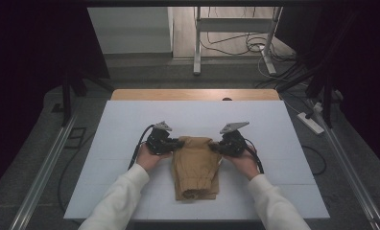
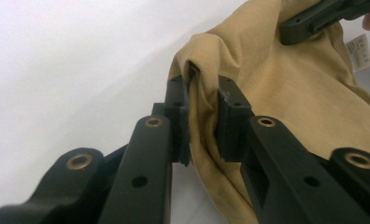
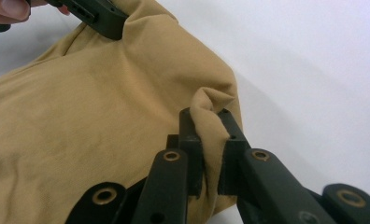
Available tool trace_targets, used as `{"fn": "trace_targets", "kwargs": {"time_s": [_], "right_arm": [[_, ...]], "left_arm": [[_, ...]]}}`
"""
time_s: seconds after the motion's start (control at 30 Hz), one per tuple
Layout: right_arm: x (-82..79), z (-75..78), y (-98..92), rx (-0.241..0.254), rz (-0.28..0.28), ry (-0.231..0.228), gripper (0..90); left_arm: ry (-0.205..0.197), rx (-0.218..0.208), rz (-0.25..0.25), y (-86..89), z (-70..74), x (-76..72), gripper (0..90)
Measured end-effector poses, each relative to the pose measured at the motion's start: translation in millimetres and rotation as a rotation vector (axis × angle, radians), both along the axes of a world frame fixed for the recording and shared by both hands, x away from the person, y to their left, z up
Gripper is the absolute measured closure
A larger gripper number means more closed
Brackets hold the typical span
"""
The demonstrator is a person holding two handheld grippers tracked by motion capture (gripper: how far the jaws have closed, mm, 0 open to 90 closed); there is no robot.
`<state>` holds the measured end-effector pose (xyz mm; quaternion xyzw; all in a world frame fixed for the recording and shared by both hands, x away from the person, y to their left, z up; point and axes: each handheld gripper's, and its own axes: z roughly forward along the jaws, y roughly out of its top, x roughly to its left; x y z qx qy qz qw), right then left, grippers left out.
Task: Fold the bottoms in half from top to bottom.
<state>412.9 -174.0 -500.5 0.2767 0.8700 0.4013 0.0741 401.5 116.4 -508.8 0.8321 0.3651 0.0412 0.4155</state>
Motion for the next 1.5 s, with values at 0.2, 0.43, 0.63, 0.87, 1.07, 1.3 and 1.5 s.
{"fn": "trace_targets", "kwargs": {"time_s": [0.2,0.43,0.63,0.87,1.07,1.3,1.5], "right_arm": [[19.2,2.6,1.4,0.014,-0.02,-0.015,83.7],[41.4,10.0,3.3,0.027,-0.055,-0.037,83.7],[56.2,14.8,4.8,0.019,-0.083,-0.064,83.7],[68.8,11.9,6.3,0.018,-0.127,-0.075,83.6],[71.8,9.8,4.4,0.025,-0.146,-0.078,75.7],[68.0,13.0,0.7,0.06,-0.183,-0.084,40.3],[60.9,19.8,-5.8,0.081,-0.181,-0.1,36.8]], "left_arm": [[0.002,-0.017,0.019,2.3,2.7,22.1,76.6],[-0.022,-0.018,0.049,1.7,10.2,43.2,76.5],[-0.046,0.001,0.072,-2.2,12.8,55.9,76.5],[-0.06,0.018,0.1,-7.5,16.2,66.3,76.0],[-0.071,0.018,0.131,-8.7,16.9,68.6,59.8],[-0.063,0.053,0.148,-6.2,23.3,61.7,24.2],[-0.057,0.038,0.124,0.4,27.5,49.7,22.2]]}}
